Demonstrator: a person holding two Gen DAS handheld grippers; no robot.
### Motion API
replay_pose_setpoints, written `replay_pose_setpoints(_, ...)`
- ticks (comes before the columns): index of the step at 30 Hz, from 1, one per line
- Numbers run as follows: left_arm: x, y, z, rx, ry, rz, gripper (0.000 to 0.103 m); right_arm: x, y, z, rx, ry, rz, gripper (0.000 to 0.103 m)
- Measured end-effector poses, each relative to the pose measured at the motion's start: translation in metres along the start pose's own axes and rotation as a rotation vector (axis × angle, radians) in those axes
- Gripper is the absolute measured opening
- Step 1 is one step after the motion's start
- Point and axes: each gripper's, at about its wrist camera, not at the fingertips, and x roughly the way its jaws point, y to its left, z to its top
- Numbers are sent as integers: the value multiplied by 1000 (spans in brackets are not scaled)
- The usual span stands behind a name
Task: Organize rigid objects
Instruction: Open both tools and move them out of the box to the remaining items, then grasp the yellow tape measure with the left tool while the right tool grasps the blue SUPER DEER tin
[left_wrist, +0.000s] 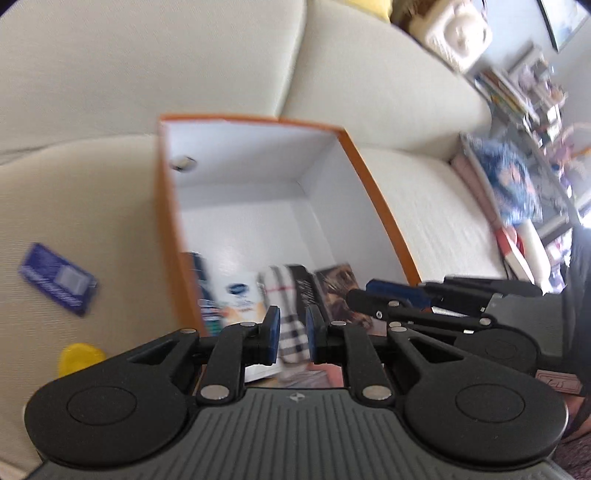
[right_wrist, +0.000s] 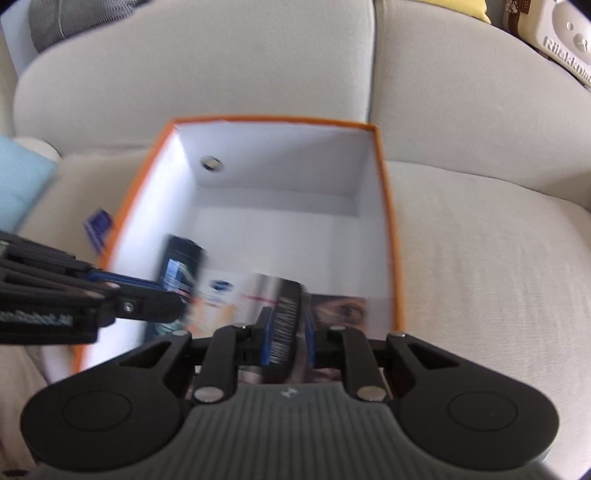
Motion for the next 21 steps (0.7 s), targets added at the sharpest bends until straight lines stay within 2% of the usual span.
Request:
replay_pose_setpoints(4,-27,32,-5,-22,-52,72,16,-9,34,6,26,-68,79,19)
replay_pose_setpoints(8,-38,60,-15,-24,-52,170,16,-10,76,15,7,-122,144,27)
replay_pose_setpoints(12,-40,83,-25,-60,-49,224,16,5,118,23,-31,-99,208,27)
replay_pose_setpoints(15,-35,94,-27,-79,-49,247,17,21,147,24,-86,-71,192,27)
replay_pose_setpoints(17,-30,103,-27,-89,-40,253,22,30,162,25,-125,-56,174,27)
replay_pose_setpoints(20,-28,117,-32,-88,-44,233,37,41,173,29,-167,-28,141,28)
replay_pose_setpoints(21,-26,119,-33,-82,-42,220,42,45,174,31,-177,-19,135,32)
